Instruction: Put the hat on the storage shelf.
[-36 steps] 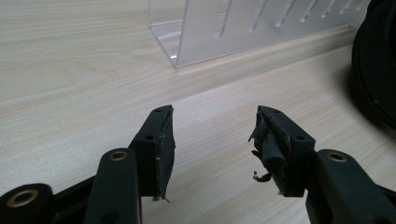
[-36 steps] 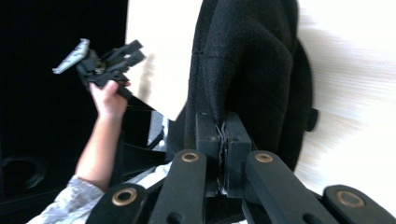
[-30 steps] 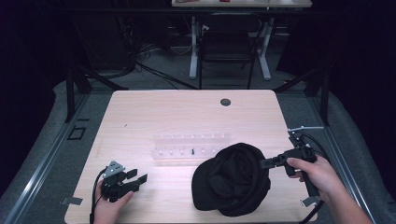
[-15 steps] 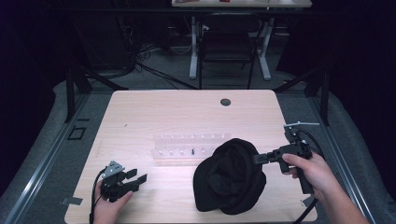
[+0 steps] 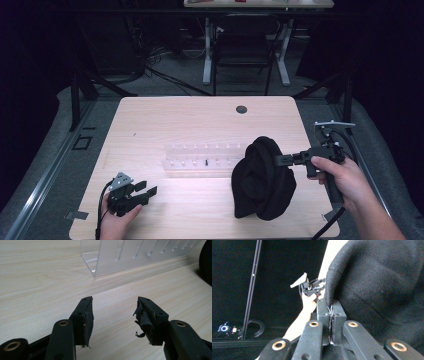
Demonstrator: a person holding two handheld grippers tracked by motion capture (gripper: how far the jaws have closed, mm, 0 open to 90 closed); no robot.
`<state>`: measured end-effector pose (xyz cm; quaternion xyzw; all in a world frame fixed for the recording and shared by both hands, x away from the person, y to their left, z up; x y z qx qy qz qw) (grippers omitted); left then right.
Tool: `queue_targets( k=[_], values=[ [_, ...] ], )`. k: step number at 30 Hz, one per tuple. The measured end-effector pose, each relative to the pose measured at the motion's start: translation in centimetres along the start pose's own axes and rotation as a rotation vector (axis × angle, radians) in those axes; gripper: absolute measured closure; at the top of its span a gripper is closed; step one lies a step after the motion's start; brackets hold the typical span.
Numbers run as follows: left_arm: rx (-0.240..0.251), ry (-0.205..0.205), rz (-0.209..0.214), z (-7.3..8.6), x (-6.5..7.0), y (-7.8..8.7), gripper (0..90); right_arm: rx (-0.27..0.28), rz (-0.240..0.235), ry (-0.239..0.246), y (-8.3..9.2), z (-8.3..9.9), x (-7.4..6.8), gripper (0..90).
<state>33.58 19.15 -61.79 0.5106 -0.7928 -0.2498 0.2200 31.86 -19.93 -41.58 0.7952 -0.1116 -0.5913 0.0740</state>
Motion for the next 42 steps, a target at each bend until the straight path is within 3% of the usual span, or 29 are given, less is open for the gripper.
queue_targets(
  k=[11, 19, 32, 42],
  values=[
    [-0.003, -0.001, -0.002, 0.0, 0.0, -0.1, 47.8, 0.07, 0.002, 0.03, 1.8, -1.6, -1.6, 88.5],
    [0.004, 0.002, 0.001, 0.0, 0.0, 0.0, 47.8, 0.104, -0.025, 0.055, 1.6, -2.7, -3.3, 88.5],
    [0.011, 0.005, -0.001, -0.1, 0.0, 0.0, 47.1, 0.133, -0.004, 0.084, 1.5, -4.7, -5.0, 88.4],
    [0.009, 0.006, 0.004, -0.2, -0.1, 0.0, 47.0, 0.153, 0.004, 0.1, 0.3, -6.7, -6.5, 88.4]
  ],
)
Point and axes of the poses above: each handheld gripper's, and its own axes: y roughly backward along the jaws, z roughly out of its underside, x roughly to its right, the point moved 10 cm from there along -y, roughly forward along the jaws, and after that the axes turned 10 degrees about -z, right-handed, at the moved point
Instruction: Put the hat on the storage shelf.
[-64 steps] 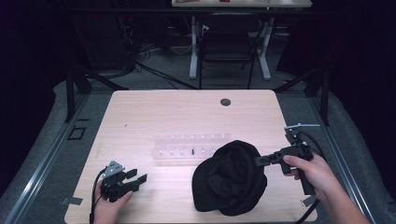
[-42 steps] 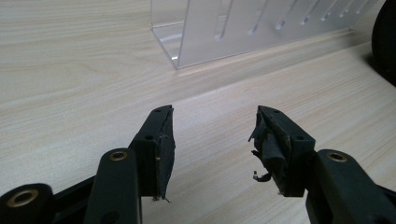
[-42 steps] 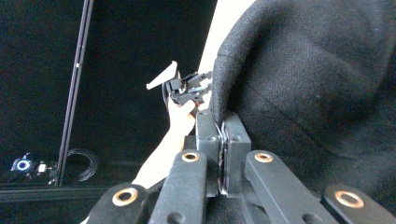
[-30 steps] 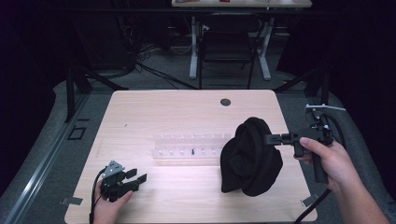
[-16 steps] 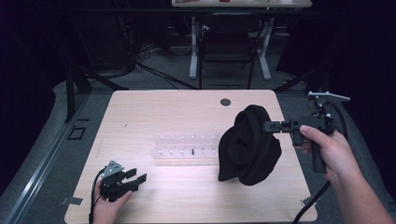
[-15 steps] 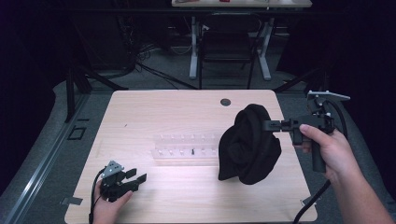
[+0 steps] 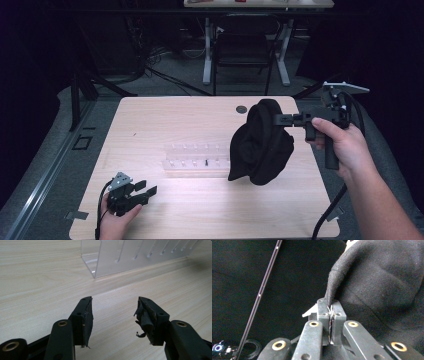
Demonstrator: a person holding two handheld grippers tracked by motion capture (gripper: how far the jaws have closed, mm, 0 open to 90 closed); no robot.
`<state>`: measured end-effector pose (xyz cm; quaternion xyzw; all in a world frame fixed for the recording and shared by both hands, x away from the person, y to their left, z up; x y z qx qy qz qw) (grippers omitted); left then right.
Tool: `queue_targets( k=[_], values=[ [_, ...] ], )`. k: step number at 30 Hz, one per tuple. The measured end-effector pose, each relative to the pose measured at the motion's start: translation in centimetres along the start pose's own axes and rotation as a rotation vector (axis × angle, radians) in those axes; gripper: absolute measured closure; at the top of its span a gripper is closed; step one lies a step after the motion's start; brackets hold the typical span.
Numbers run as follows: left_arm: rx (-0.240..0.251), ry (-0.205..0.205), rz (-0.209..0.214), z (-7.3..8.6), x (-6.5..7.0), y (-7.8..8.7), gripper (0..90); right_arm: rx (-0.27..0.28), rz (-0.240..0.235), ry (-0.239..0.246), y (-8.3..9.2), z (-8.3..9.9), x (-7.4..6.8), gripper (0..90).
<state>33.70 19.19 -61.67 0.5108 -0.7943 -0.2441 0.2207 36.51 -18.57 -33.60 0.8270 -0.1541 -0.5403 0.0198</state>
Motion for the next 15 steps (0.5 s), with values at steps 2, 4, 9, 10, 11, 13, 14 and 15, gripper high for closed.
queue_targets(
  k=[2, 4, 9, 10, 11, 13, 14, 15],
  values=[
    [0.001, 0.0, 0.0, 0.0, 0.0, 0.0, 47.0, 0.001, 0.007, 0.006, -0.8, -0.6, -0.2, 88.4],
    [-0.004, -0.002, 0.001, 0.0, 0.0, 0.0, 47.0, 0.005, 0.005, 0.003, -1.0, -0.7, -0.2, 88.4],
    [0.002, -0.002, 0.004, -0.1, -0.1, 0.0, 47.0, 0.023, 0.01, 0.006, -2.4, -1.8, -0.1, 88.4],
    [0.002, -0.002, 0.004, -0.1, -0.1, 0.0, 47.0, 0.023, 0.014, 0.004, -2.8, -2.0, 0.0, 88.4],
    [0.002, -0.002, 0.004, -0.1, -0.1, 0.0, 47.0, 0.023, 0.017, 0.004, -3.1, -2.1, 0.2, 88.4],
    [0.007, -0.001, 0.004, -0.2, -0.1, 0.0, 47.0, 0.026, 0.019, 0.004, -3.7, -2.4, 0.4, 88.4],
    [0.009, -0.001, 0.004, -0.2, -0.1, 0.1, 47.0, 0.026, 0.014, 0.004, -4.0, -2.5, 0.5, 88.4],
    [0.009, -0.001, 0.005, -0.2, -0.1, 0.1, 47.0, 0.022, 0.013, 0.007, -4.2, -2.6, 0.6, 88.4]
  ],
)
Point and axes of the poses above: each handheld gripper's, and its own axes: y roughly backward along the jaws, z roughly out of its underside, x roughly to its right, the point moved 10 cm from there along -y, roughly forward along the jaws, and after that the axes turned 10 degrees about -z, right-handed, at the moved point
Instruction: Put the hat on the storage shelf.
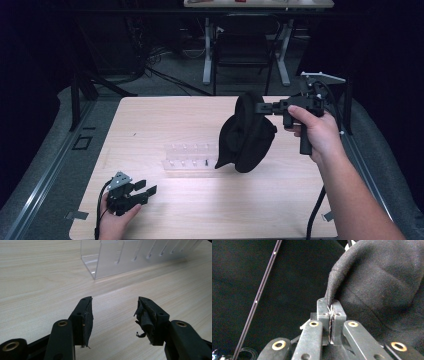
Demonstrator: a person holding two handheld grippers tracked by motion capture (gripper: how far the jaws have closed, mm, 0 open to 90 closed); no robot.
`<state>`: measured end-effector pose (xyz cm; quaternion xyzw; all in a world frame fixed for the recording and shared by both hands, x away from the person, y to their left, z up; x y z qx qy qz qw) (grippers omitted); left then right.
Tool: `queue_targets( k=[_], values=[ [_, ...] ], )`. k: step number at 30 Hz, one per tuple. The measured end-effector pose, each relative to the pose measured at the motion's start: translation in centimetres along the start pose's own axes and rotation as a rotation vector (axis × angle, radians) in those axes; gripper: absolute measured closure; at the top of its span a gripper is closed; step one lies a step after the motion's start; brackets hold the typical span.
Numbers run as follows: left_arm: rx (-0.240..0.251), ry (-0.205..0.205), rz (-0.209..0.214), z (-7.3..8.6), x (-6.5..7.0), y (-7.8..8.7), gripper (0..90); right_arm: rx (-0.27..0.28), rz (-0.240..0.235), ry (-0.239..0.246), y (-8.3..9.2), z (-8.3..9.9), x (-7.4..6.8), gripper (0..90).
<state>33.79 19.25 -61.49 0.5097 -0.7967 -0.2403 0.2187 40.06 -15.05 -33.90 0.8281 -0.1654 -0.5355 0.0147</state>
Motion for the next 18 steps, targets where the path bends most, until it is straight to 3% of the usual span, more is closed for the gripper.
queue_targets(
  k=[18],
  values=[
    [0.004, 0.002, 0.005, -0.1, 0.0, 0.0, 47.0, -0.015, -0.011, -0.003, -3.7, -1.2, 1.6, 88.4]
  ],
)
Point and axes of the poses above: each handheld gripper's, and its own axes: y roughly backward along the jaws, z roughly out of its underside, x roughly to its right, the point moved 10 cm from there along -y, roughly forward along the jaws, and after that the axes turned 10 degrees about -z, right-handed, at the moved point
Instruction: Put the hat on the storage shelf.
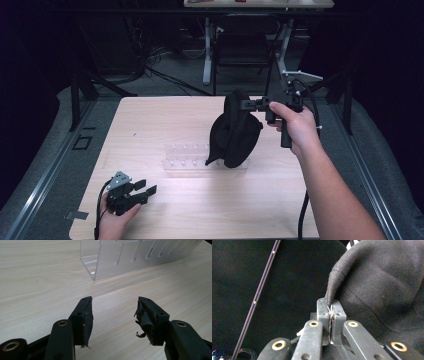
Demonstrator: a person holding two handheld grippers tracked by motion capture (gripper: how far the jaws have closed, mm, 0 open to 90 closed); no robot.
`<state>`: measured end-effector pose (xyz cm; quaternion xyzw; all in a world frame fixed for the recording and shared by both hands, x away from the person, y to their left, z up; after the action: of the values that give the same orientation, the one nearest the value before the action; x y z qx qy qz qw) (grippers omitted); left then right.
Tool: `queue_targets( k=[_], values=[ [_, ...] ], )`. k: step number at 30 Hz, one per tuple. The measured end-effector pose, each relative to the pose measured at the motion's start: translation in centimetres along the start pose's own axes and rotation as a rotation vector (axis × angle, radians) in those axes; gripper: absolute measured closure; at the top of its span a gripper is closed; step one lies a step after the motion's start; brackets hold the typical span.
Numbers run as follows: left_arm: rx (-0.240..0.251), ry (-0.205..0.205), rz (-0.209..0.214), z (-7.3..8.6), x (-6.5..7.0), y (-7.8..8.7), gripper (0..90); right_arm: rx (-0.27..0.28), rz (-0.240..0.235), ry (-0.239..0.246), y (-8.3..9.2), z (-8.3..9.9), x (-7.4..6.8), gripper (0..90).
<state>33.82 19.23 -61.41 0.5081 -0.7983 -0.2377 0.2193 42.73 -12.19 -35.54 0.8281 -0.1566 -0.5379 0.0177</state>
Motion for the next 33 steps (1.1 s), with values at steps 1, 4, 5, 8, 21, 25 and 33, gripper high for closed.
queue_targets(
  k=[1, 4, 5, 8, 21, 25, 33],
  values=[
    [0.0, -0.001, 0.0, 0.0, 0.0, 0.0, 47.0, -0.001, 0.001, 0.001, -0.1, 0.0, 0.0, 88.4],
    [-0.002, -0.003, 0.001, 0.0, 0.0, 0.0, 47.0, -0.01, 0.008, 0.009, -0.5, -0.1, 0.2, 88.4],
    [-0.002, -0.004, 0.001, 0.0, 0.0, 0.0, 47.0, -0.007, 0.009, 0.006, -0.6, -0.1, 0.2, 88.4],
    [0.0, -0.003, 0.0, 0.0, 0.0, 0.0, 47.0, -0.012, 0.009, 0.006, -1.0, -0.2, 0.4, 88.4],
    [0.003, -0.013, 0.002, -0.1, 0.3, -0.1, 47.0, -0.024, 0.011, -0.005, -1.9, -0.1, 0.9, 88.4],
    [0.001, -0.017, 0.001, -0.1, 0.5, -0.2, 47.0, -0.031, 0.005, -0.002, -2.4, 0.0, 0.7, 88.3],
    [0.022, -0.02, 0.017, -1.0, 1.3, -0.1, 47.3, -0.042, -0.017, 0.003, -3.6, 0.2, 0.3, 88.2]
  ],
)
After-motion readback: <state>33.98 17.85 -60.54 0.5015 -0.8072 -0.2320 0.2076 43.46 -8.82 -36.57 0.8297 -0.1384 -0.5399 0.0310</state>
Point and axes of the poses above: each handheld gripper's, and its own axes: y roughly backward along the jaws, z roughly out of its underside, x roughly to its right, the point moved 10 cm from there along -y, roughly forward along the jaws, and after that the axes turned 10 degrees about -z, right-handed, at the moved point
